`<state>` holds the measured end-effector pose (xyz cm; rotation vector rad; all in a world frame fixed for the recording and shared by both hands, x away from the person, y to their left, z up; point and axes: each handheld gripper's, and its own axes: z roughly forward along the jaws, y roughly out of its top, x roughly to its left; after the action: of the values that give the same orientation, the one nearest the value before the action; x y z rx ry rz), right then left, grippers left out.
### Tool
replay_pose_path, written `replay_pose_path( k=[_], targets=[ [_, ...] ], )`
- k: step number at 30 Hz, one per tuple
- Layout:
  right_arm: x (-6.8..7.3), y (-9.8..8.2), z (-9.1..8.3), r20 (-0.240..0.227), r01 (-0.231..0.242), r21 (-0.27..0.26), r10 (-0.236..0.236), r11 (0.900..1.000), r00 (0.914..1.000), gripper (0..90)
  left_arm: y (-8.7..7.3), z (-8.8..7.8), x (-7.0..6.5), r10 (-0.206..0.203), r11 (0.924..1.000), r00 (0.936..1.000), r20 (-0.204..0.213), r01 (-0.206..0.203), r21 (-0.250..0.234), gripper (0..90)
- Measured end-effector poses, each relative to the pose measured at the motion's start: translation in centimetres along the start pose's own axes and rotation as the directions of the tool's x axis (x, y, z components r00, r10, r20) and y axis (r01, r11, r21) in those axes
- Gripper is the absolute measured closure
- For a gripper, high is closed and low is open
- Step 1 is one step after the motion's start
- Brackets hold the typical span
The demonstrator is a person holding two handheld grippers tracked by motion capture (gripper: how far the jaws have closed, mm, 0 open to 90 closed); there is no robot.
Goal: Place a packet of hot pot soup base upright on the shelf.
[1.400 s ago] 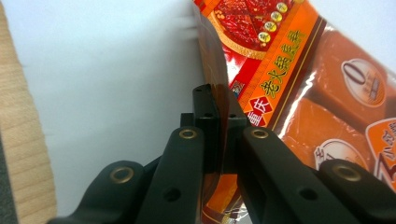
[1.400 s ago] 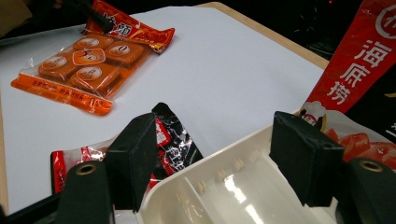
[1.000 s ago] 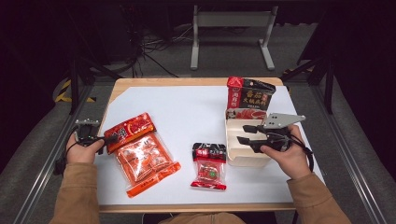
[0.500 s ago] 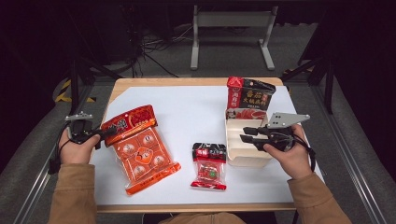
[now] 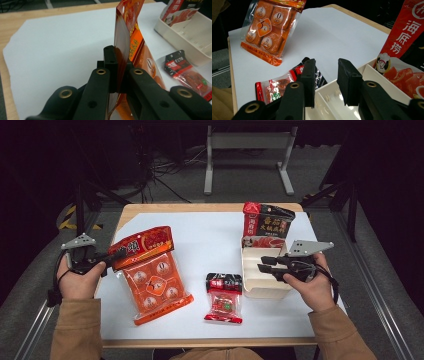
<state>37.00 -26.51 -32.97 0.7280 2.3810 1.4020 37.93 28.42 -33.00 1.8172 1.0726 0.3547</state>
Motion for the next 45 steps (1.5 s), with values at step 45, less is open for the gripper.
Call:
replay_pose_path(
  k=[45],
  targets=[
    [0.2, 1.1, -0.1, -0.025, 0.002, -0.070, -0.004, 0.998, 0.9997, 64.0, 4.0, -2.6, -10.0, 0.322, 0.9259, 0.9379, 0.129, -0.284, -0.249, 90.0]
  ],
)
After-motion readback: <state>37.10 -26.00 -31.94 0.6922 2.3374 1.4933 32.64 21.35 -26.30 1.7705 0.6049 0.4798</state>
